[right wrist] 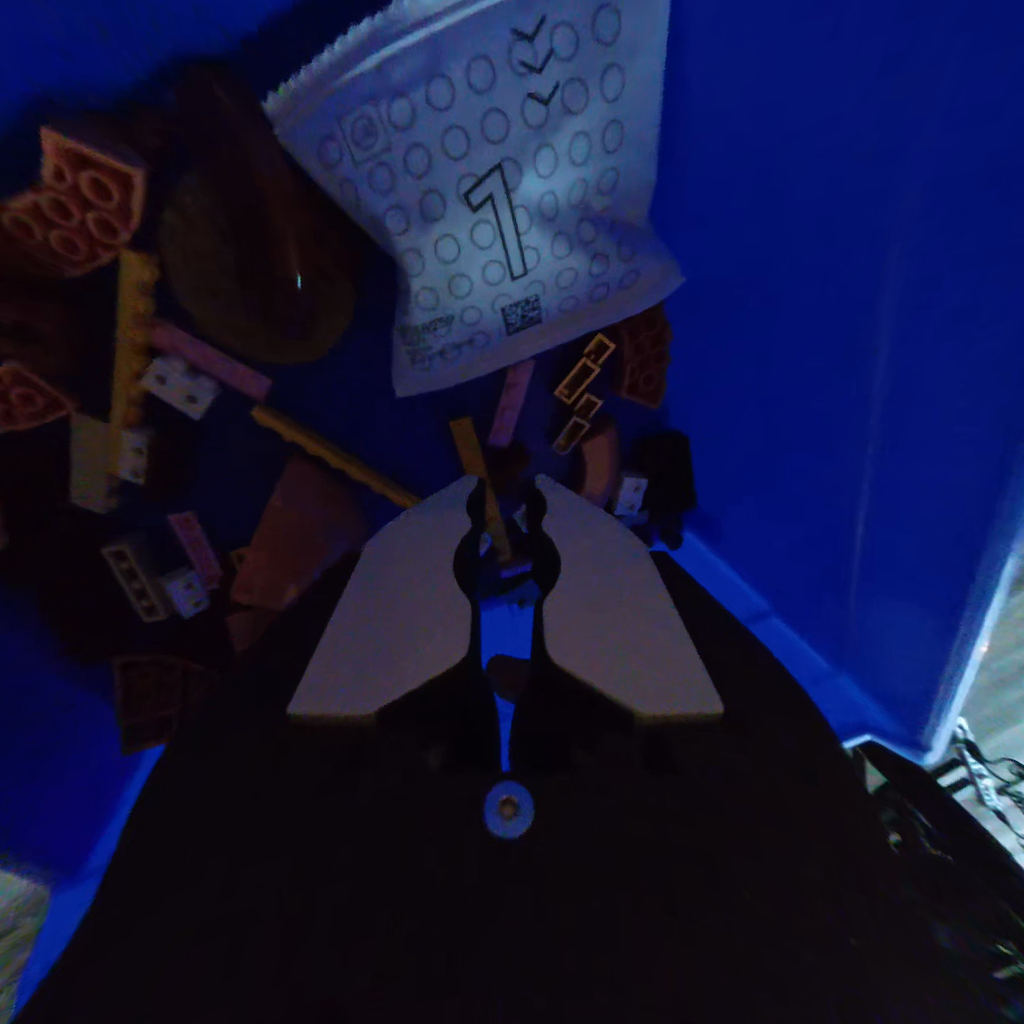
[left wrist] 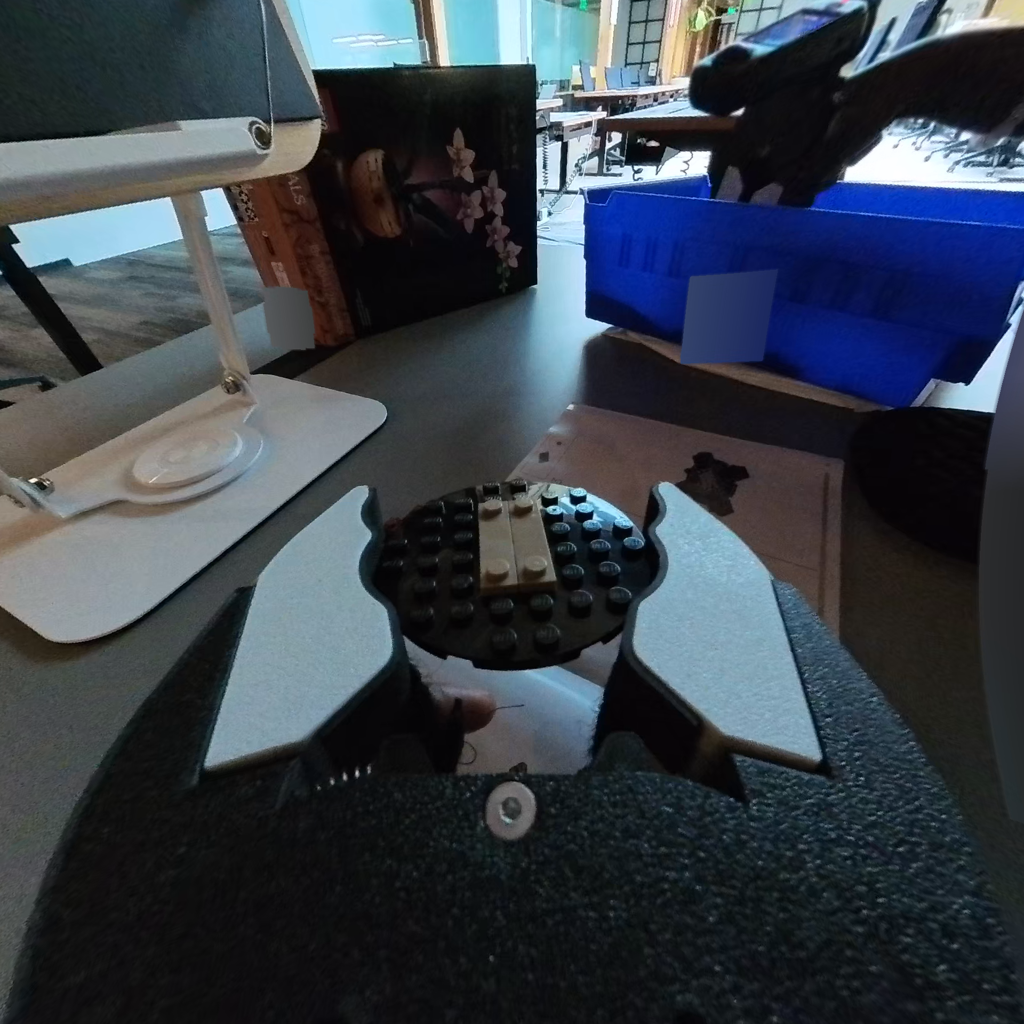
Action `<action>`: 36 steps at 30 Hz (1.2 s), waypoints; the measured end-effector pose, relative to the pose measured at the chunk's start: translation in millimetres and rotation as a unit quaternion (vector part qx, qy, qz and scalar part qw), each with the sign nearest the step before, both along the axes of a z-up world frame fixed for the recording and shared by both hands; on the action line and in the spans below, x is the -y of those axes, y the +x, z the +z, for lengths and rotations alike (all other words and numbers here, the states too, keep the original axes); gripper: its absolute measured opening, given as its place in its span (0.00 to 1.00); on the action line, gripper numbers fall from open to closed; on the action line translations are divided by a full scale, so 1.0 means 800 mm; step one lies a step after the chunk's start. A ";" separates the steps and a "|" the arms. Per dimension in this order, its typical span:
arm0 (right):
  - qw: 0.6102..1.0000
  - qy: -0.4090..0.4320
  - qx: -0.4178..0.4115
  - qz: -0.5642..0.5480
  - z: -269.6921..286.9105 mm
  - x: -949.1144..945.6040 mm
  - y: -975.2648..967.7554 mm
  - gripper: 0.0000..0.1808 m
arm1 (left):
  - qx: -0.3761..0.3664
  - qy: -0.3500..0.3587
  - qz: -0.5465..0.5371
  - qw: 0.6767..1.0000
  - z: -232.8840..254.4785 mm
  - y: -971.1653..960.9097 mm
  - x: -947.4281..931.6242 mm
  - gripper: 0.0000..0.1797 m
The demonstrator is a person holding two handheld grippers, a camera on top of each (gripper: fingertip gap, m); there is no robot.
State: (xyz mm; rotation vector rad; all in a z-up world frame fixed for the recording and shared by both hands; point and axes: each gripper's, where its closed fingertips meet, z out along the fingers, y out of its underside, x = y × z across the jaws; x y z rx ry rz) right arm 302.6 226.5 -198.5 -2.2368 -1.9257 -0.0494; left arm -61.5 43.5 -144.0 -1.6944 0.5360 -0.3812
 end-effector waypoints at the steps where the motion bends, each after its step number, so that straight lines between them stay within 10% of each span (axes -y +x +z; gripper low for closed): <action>1: 1.000 -0.003 -0.005 -0.003 -0.001 0.000 -0.002 0.07 | 0.001 0.000 0.000 1.000 0.000 0.000 0.000 0.49; 18: 0.999 0.039 0.019 -0.013 0.004 -0.006 0.004 0.04 | 0.004 0.002 -0.005 1.000 0.001 0.002 0.000 0.49; 27: 0.968 0.040 -0.237 -0.069 0.109 0.041 -0.037 0.04 | -0.001 0.002 -0.008 1.000 0.001 0.003 0.000 0.49; 36: 0.794 -0.110 -0.591 -0.096 0.224 0.134 -0.084 0.04 | -0.004 0.001 -0.009 1.000 0.000 0.004 0.001 0.49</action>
